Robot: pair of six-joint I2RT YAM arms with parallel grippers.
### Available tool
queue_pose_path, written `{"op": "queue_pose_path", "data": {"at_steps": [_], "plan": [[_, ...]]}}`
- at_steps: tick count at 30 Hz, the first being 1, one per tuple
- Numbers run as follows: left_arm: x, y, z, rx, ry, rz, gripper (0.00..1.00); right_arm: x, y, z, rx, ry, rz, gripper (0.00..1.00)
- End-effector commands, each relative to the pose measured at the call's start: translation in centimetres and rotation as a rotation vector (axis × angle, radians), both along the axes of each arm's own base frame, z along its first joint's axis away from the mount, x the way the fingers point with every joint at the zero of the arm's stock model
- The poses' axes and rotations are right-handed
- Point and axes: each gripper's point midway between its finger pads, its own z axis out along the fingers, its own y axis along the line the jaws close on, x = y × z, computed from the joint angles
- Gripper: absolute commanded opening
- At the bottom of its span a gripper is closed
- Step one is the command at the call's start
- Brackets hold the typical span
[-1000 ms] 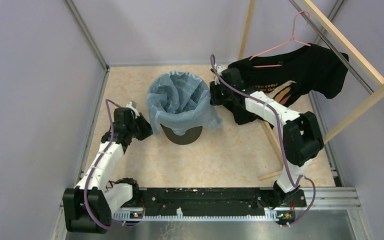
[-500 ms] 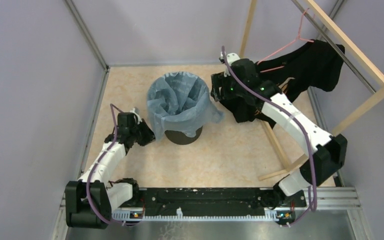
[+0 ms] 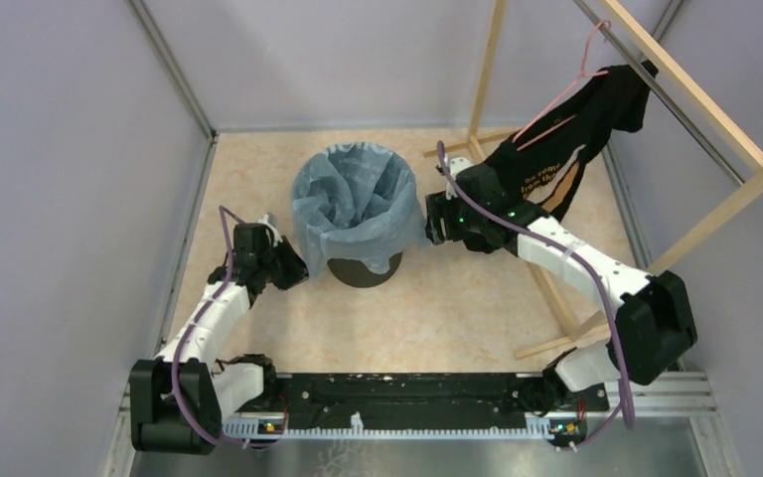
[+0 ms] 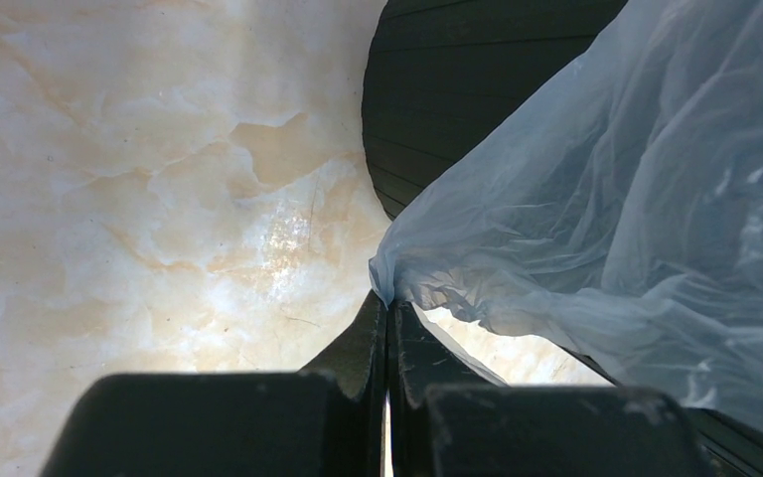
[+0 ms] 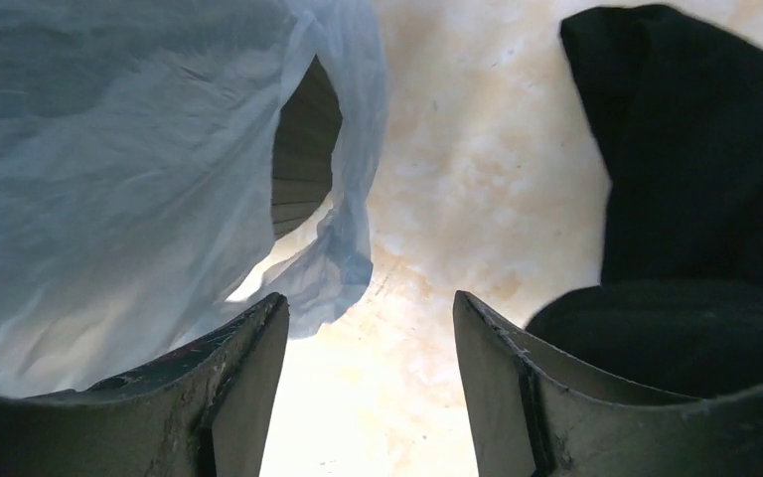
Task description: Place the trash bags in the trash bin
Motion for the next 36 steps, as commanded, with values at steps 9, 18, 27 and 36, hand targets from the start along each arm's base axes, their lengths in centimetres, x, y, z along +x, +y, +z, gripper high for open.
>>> {"op": "queue_pose_path", "data": {"at_steps": [9,18,27,36], "plan": [[-0.2,-0.5,-1.2,-0.042,0.008,0.001,0.0,1.1,6.1,-6.3,0.162,0.061,0.054,0.52],[-0.5,-0.4,-2.3,-0.038,0.036,0.005,0.0,0.8,5.4,-8.9,0.125,0.087,0.034,0.52],[-0.5,-0.2,-1.0,-0.031,0.025,0.026,0.0,0.5,3.4,-5.7,0.076,0.035,-0.005,0.55],[-0.2,0.4,-0.3,-0.001,-0.023,0.043,0.01,-3.4,3.0,2.1,0.197,-0.025,0.069,0.68]]}}
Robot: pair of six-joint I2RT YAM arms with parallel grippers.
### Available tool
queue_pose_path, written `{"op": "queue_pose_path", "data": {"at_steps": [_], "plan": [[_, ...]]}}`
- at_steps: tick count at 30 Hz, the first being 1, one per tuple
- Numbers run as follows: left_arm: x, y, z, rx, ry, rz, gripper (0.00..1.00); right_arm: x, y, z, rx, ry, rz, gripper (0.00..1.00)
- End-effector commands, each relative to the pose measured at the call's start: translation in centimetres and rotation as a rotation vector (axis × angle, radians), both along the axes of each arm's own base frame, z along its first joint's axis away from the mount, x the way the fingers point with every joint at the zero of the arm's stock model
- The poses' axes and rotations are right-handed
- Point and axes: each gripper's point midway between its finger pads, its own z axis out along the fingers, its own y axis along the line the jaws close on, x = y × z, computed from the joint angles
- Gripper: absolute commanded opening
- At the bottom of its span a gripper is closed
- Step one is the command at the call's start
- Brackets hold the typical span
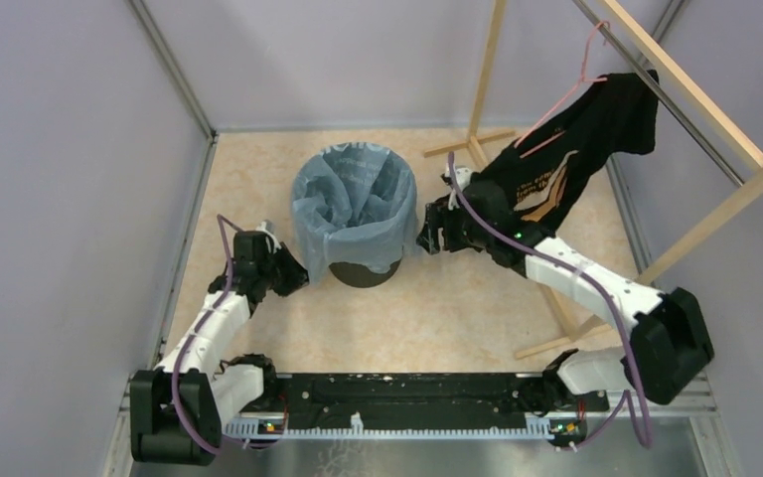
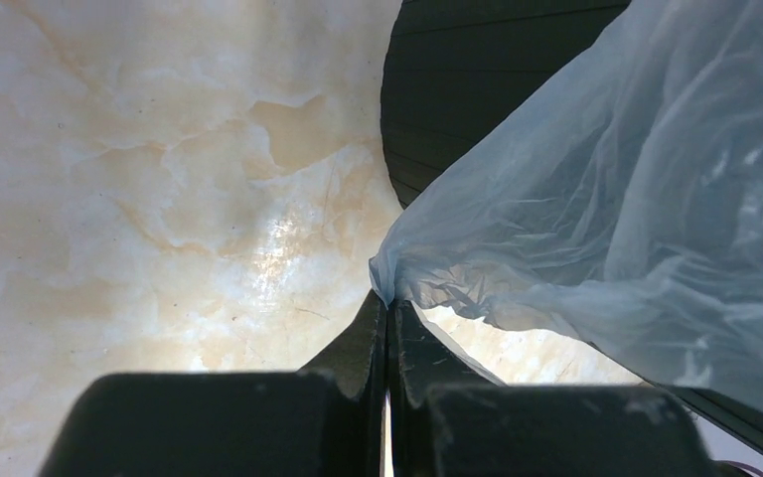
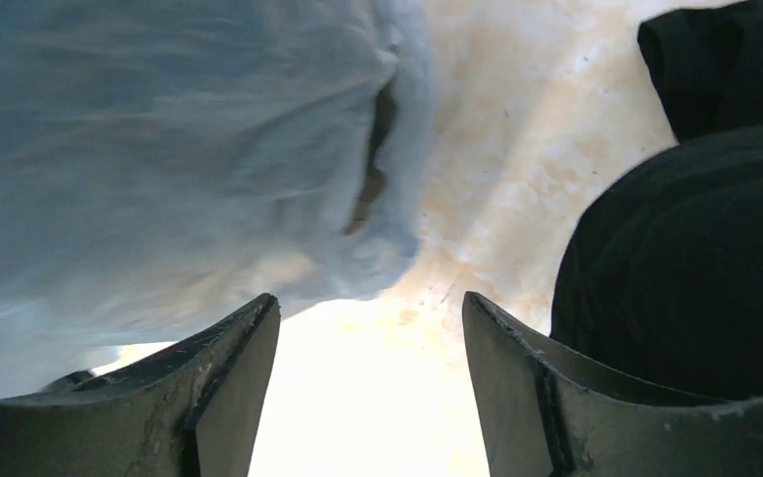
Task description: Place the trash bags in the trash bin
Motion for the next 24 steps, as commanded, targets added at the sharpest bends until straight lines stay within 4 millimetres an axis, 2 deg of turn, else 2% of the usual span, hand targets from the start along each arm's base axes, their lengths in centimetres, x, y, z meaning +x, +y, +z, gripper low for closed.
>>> {"op": "queue_pose_path", "data": {"at_steps": [1,4,9,12,15,19,22,24], "plan": [[0.7,0.2,0.4,0.011,-0.015,0.006,0.01,-2.3,0.8,4.9,0.085,-0.044,0.068,0.69],[0.8,0.2,0.2,0.016,-0.011,0.001,0.0,-3.7,0.2,6.4,0.106,-0.046,0.086,0.7],[1.1,0.9,0.6,0.06,-0.029,0.002,0.0,-6.5,0.1,10.4,0.108,-0.123,0.17,0.69],[1.3,1.0,0.7,0.07,-0.035,0.004,0.0,-7.5,1.2,13.9,0.15,-0.186,0.223,0.7],[1.3,0.9,0.6,0.066,-0.034,-0.004,0.0,-8.0,3.6,17.1,0.223,-0.229,0.327,0.72],[1.3,0.8,0.4,0.067,-0.029,-0.012,0.0,-7.8,7.4,20.6,0.312,-0.237,0.463,0.72],[1.1,0.8,0.5,0.067,-0.034,-0.013,0.0,-6.2,9.6,22.9,0.341,-0.271,0.477,0.71],[1.1,0.9,0.5,0.066,-0.043,-0.01,0.0,-4.6,10.6,23.1,0.328,-0.273,0.447,0.65]]}}
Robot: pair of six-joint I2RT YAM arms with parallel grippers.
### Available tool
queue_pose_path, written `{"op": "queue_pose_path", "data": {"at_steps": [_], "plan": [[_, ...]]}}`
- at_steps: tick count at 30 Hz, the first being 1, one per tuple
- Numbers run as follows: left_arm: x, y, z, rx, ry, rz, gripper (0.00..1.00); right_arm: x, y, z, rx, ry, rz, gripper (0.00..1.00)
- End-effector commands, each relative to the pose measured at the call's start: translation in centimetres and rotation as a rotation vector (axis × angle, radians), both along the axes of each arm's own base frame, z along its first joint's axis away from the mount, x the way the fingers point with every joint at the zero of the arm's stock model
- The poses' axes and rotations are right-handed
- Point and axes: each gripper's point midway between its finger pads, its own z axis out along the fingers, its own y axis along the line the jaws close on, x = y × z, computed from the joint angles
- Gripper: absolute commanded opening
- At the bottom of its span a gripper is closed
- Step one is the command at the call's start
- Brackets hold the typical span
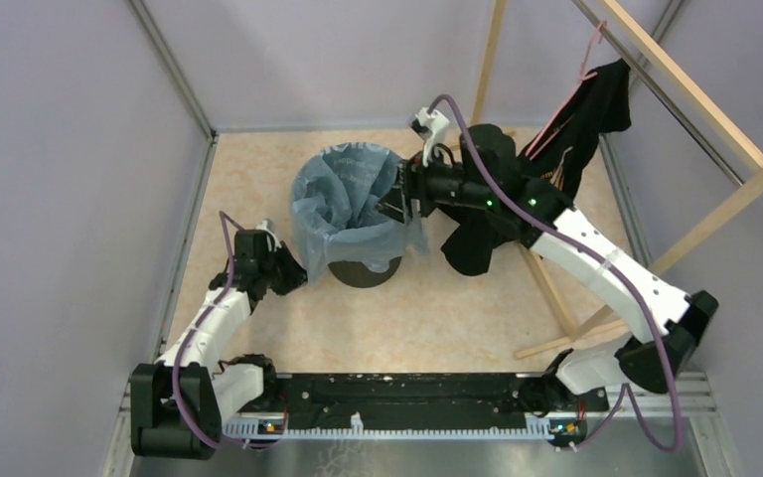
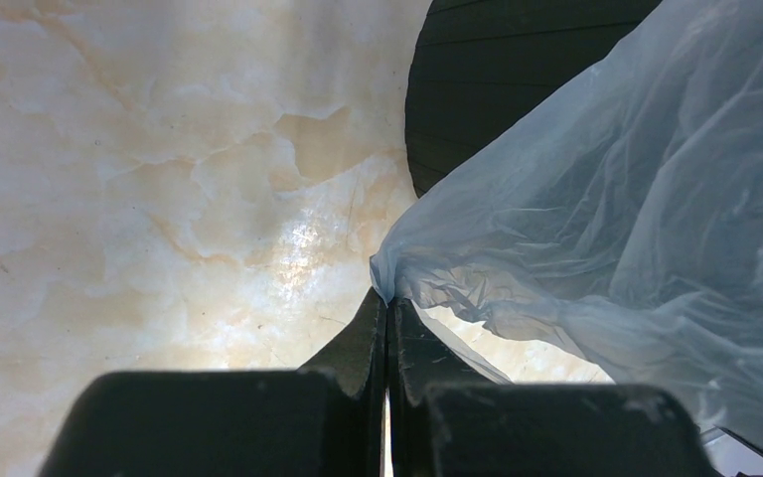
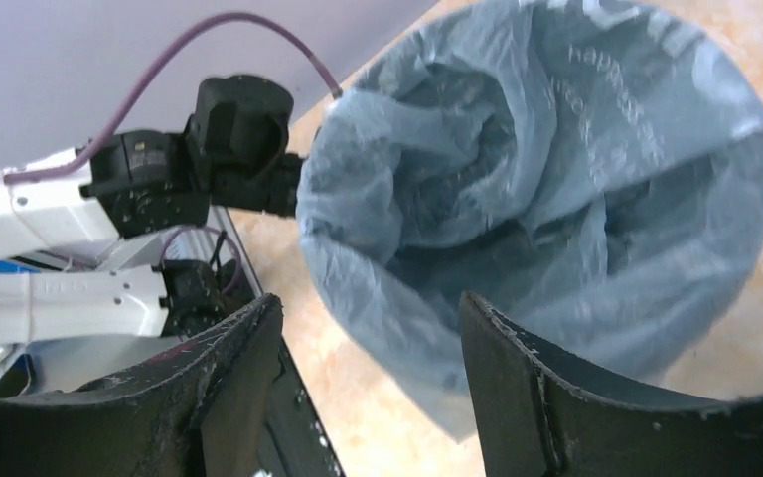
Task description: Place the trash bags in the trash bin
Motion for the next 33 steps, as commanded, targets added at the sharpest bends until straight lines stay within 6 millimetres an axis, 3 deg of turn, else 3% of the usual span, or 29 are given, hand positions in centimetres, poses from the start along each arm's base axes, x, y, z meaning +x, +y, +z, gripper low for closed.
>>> {"op": "queue_pose_path", "data": {"at_steps": [1,3,8,12,19,25,33], "plan": [[0.7,0.1,1.1,0.009,-0.049,-0.003,0.0,2.1,3.0,2.0,0.017,-0.029,0.02,0.61],[0.8,0.1,1.1,0.008,-0.053,-0.005,0.0,3.7,3.7,0.6,-0.068,0.006,-0.02,0.57],[0.9,0.1,1.1,0.008,-0.055,-0.011,0.0,5.9,4.9,-5.7,-0.34,0.013,-0.096,0.58],[0.9,-0.1,0.9,-0.001,-0.051,-0.018,0.0,6.8,5.1,-8.7,-0.49,-0.019,-0.135,0.57],[0.9,-0.2,0.9,-0.003,-0.055,-0.02,0.0,8.0,5.2,-15.3,-0.683,0.011,-0.122,0.39],[0.9,-0.2,0.9,-0.004,-0.054,-0.022,0.0,8.9,5.6,-20.9,-0.797,0.045,-0.095,0.34],[0.9,-0.2,0.9,-0.003,-0.057,-0.02,0.0,8.8,6.0,-24.7,-0.828,0.075,-0.073,0.26]]}}
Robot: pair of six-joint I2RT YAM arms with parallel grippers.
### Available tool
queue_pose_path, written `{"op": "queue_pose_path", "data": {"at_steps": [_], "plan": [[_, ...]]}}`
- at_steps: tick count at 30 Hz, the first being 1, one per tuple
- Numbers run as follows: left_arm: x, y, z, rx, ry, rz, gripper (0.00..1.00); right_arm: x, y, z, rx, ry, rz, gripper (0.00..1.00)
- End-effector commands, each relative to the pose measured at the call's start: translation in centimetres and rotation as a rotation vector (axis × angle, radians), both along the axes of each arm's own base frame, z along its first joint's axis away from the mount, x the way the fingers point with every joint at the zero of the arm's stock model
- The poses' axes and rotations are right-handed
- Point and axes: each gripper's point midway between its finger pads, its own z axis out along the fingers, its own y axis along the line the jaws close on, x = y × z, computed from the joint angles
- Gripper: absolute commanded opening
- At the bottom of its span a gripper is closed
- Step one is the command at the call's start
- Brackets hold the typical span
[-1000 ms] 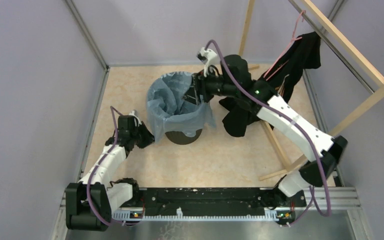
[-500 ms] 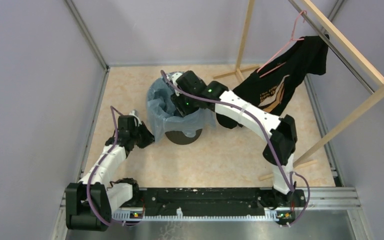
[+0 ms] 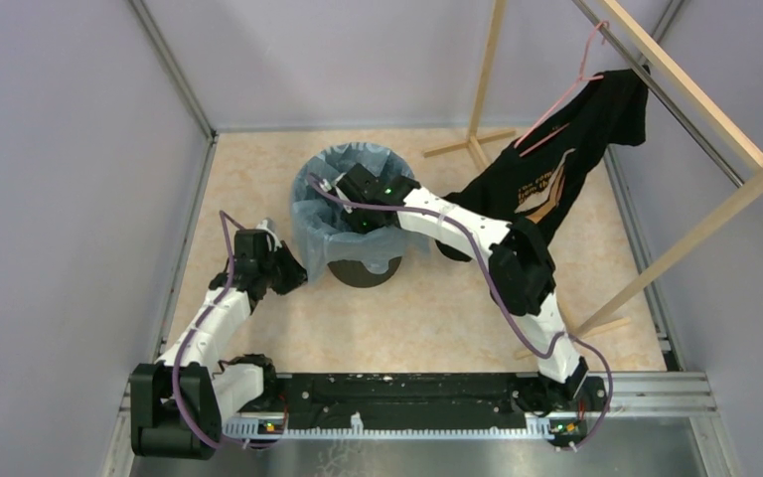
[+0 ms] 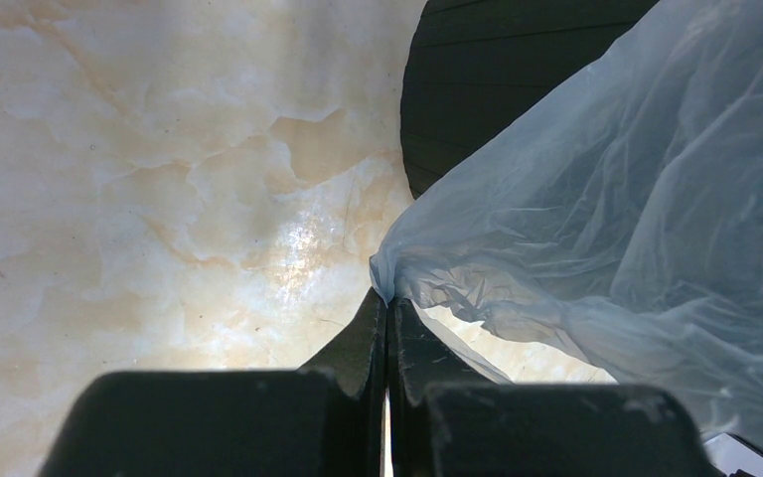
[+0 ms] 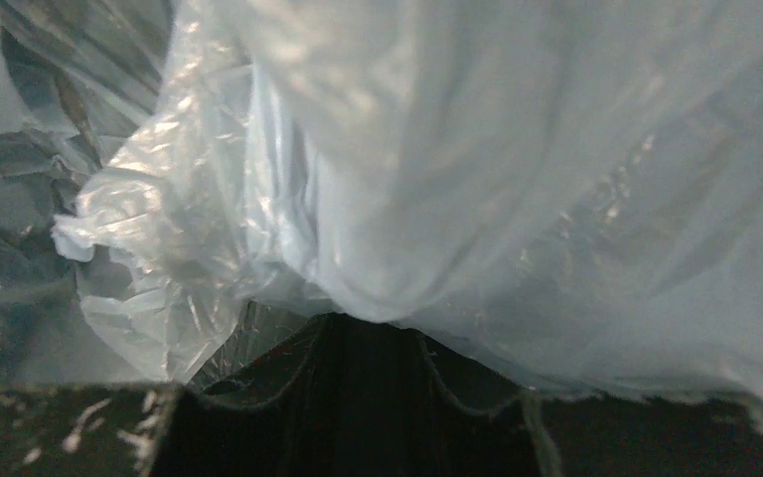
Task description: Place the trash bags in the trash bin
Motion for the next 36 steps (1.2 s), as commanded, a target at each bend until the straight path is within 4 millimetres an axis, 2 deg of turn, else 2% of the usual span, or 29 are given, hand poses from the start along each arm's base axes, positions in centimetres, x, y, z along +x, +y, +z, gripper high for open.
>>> {"op": "queue_pose_path", "data": {"at_steps": [1,7,18,27,29,31,33,36], "plan": [[0.8,-0.1,0.8,-0.001,-0.05,-0.013,0.0,0.5,0.9,-0.2,0.025,-0.027,0.016,0.25],[0.7,-0.1,0.8,0.0,-0.049,-0.012,0.0,0.1,1.7,-2.8,0.034,0.023,0.036,0.23],[0.7,-0.1,0.9,-0.001,-0.051,-0.012,0.0,0.0,3.0,-6.3,0.052,0.069,0.04,0.23],[0.7,-0.1,0.8,-0.004,-0.047,-0.015,0.0,-0.5,3.7,-6.9,0.083,0.101,0.049,0.25],[0.7,-0.1,0.9,-0.001,-0.048,-0.012,0.0,-0.5,3.7,-6.3,0.079,0.105,0.05,0.27],[0.7,0.0,0.9,0.002,-0.05,-0.01,0.0,-0.3,3.9,-4.4,0.09,0.09,0.049,0.31],[0.8,0.1,0.9,0.005,-0.05,-0.007,0.0,0.0,4.1,-1.5,0.118,0.058,0.045,0.33],[0.8,0.0,0.8,0.003,-0.045,-0.009,0.01,0.4,4.1,3.1,0.17,0.001,0.032,0.44]]}}
